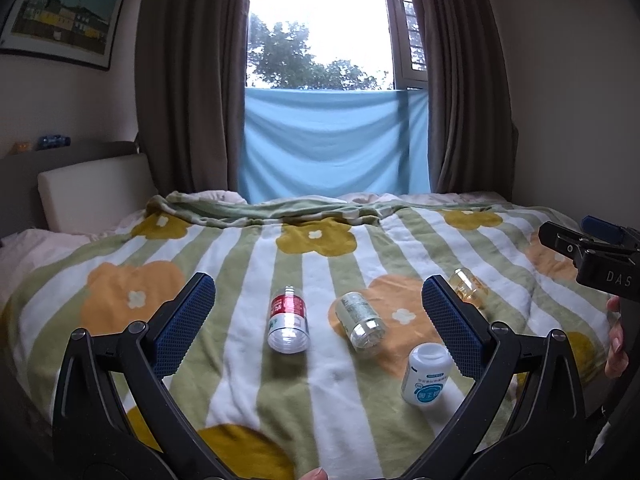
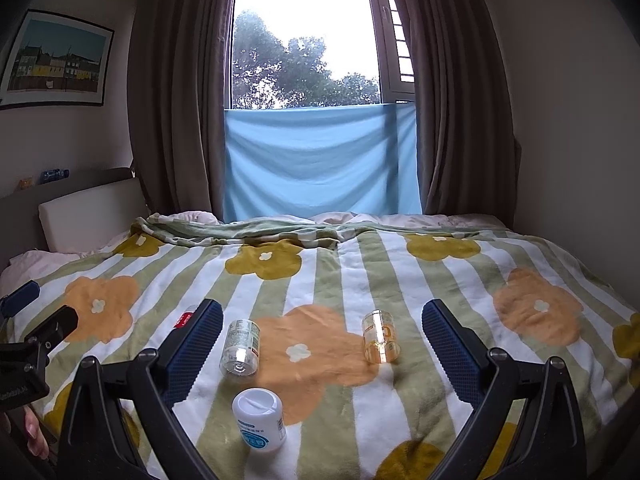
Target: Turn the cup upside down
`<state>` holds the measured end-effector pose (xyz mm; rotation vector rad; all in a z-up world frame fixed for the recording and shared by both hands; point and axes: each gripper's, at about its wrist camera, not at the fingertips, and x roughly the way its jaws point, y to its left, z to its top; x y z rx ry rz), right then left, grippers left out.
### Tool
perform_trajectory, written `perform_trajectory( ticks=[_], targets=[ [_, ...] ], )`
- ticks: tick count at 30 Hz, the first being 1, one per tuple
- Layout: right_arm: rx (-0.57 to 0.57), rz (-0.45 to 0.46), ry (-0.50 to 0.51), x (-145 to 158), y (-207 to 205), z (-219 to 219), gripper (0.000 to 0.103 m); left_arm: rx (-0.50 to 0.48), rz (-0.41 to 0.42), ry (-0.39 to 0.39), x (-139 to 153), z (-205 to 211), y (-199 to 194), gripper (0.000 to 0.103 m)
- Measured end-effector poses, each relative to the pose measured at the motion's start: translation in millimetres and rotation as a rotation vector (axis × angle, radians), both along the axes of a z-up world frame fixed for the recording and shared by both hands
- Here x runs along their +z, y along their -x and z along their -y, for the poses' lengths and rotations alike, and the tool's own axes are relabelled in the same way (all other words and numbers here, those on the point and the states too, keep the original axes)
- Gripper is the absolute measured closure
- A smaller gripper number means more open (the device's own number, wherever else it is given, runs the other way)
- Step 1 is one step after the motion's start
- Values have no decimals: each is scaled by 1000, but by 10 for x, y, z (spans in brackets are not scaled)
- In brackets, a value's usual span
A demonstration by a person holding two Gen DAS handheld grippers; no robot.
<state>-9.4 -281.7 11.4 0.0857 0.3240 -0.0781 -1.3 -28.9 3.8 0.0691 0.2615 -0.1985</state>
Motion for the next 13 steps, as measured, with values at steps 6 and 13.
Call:
perform_trajectory(
  ticks=[6,13],
  targets=[
    [0,3,-17,-5,50,0,3,12,1,-7,0,15,23,0],
    [1,2,-17,-10,54,-12,3,45,21,-14,-3,16,82,0]
  ],
)
